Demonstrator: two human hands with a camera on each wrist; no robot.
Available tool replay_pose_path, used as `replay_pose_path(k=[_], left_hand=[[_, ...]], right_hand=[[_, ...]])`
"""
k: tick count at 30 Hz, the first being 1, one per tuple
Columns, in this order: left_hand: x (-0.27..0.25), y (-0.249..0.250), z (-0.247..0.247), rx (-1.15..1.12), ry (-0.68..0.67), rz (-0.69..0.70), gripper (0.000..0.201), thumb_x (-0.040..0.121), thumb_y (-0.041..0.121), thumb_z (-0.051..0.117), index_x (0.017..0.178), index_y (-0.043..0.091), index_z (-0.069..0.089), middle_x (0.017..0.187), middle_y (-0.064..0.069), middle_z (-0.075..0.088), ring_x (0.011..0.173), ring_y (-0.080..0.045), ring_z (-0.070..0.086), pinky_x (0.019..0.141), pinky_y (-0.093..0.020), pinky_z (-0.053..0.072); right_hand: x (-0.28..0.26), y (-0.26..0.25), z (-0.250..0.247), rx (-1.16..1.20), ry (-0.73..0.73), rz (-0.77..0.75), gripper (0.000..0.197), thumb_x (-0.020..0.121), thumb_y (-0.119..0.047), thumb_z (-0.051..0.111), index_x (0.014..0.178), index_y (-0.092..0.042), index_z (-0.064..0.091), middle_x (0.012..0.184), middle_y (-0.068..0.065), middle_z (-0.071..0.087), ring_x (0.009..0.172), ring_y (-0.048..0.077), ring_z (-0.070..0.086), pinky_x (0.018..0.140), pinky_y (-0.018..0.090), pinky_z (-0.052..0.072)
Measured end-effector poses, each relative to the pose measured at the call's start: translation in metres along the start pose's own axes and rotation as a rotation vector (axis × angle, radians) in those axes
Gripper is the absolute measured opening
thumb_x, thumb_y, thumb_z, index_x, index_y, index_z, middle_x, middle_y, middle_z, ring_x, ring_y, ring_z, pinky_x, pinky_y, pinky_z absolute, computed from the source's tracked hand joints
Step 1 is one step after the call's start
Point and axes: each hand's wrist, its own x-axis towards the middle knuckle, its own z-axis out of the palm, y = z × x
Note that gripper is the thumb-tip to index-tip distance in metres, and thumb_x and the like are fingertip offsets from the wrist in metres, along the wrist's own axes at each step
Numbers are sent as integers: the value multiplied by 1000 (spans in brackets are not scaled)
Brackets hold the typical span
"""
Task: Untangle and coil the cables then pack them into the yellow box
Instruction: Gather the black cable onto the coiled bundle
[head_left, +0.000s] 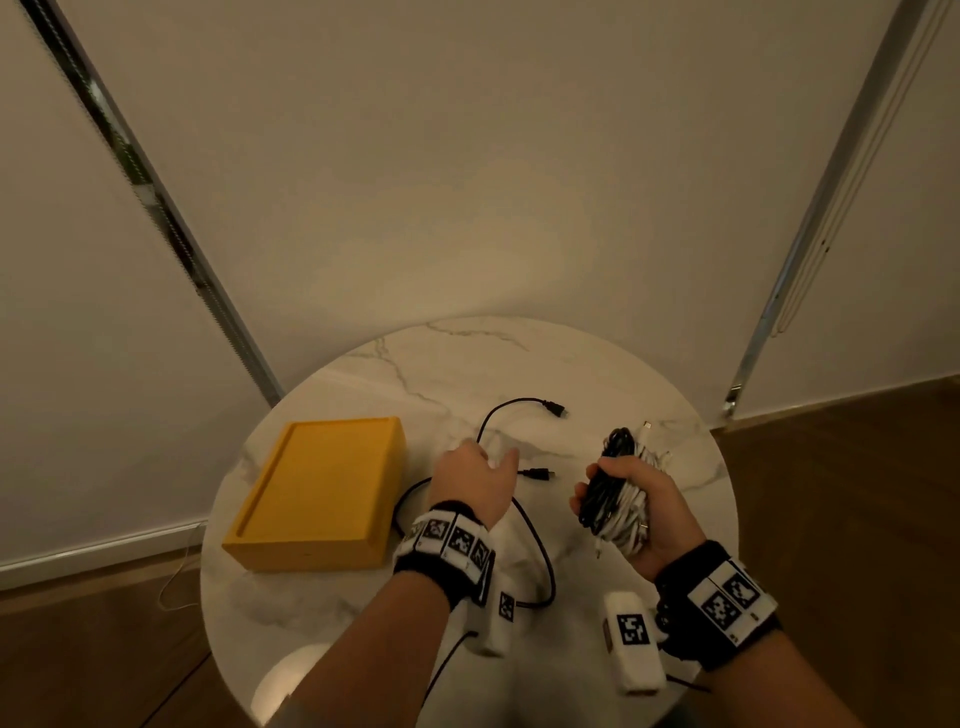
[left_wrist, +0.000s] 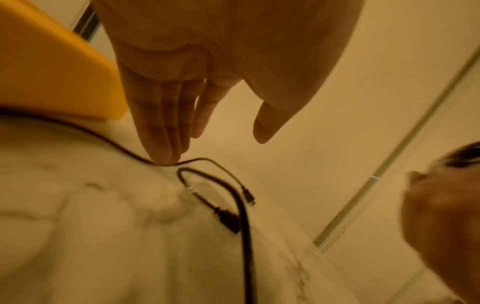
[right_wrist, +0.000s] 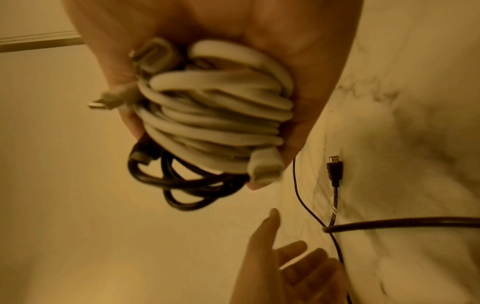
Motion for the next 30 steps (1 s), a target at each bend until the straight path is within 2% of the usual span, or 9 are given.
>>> replay_pose_path(k=[3, 7, 10, 12, 15, 21, 25, 28, 30], left_hand=[[22, 4, 6, 83, -150, -153, 57, 93, 58, 50, 110, 4, 60, 106, -11, 65, 93, -28, 62, 73, -31, 47], [41, -5, 19, -19, -218, -214, 29, 91, 33, 62, 79, 7, 59, 87, -10, 68, 82, -29, 66, 68, -30, 50], [51, -7, 23, -336, -180, -220, 15, 89, 10, 64, 75, 5, 67, 81, -16, 74, 77, -31, 73, 74, -38, 62], [39, 3, 14, -572, -170, -196, 8, 91, 0, 63, 90, 8, 65, 85, -16, 71, 72, -27, 70, 69, -36, 61], [20, 12, -4, -712, -103, -31, 15, 94, -1, 59, 102, 12, 58, 93, -13, 69, 67, -18, 66, 67, -32, 58], [-14, 13, -35, -837, -26, 170, 24, 101, 0, 45, 111, 10, 64, 72, 3, 53, 70, -13, 52, 78, -36, 57], [-31, 12, -42, -832, 47, 188, 26, 106, 23, 43, 106, 15, 68, 58, 19, 53, 56, -3, 46, 56, -18, 43], [-43, 12, -53, -727, 141, 323, 27, 104, 25, 48, 97, 17, 72, 79, 18, 71, 78, 4, 63, 68, -7, 45], [-50, 13, -62, -738, 117, 374, 26, 103, 19, 50, 95, 11, 73, 75, 18, 71, 73, 7, 62, 65, -5, 44]], right_hand=[[-1, -2, -2, -7, -44, 11, 5, 65, -10, 75, 61, -10, 72, 71, 10, 64, 65, 27, 67, 74, 43, 56], [3, -1, -8, -31, -69, 44, 27, 47, -19, 82, 67, -6, 70, 73, 12, 65, 65, 28, 68, 76, 46, 55], [8, 1, -13, -35, -72, 57, 35, 47, -18, 83, 73, -4, 66, 76, 14, 63, 66, 31, 67, 72, 45, 57], [11, 3, -15, -48, -73, 54, 37, 47, -18, 84, 75, -4, 65, 77, 14, 63, 68, 32, 66, 71, 45, 57], [14, 5, -14, -71, -74, 15, 42, 47, -19, 84, 80, -1, 64, 76, 16, 63, 67, 33, 66, 70, 44, 56], [15, 1, -5, -181, -47, -189, 56, 59, -10, 81, 109, 1, 60, 84, 20, 64, 74, 38, 67, 68, 47, 59], [7, -1, 6, -260, -80, -279, 49, 62, -3, 75, 108, 0, 57, 80, 16, 67, 72, 38, 66, 75, 55, 58], [2, -3, 10, -293, -96, -297, 53, 62, -1, 74, 110, 6, 54, 80, 18, 67, 72, 39, 66, 78, 59, 56], [0, -5, 11, -299, -99, -298, 56, 61, -1, 75, 112, 8, 52, 80, 18, 67, 73, 40, 66, 79, 60, 56]])
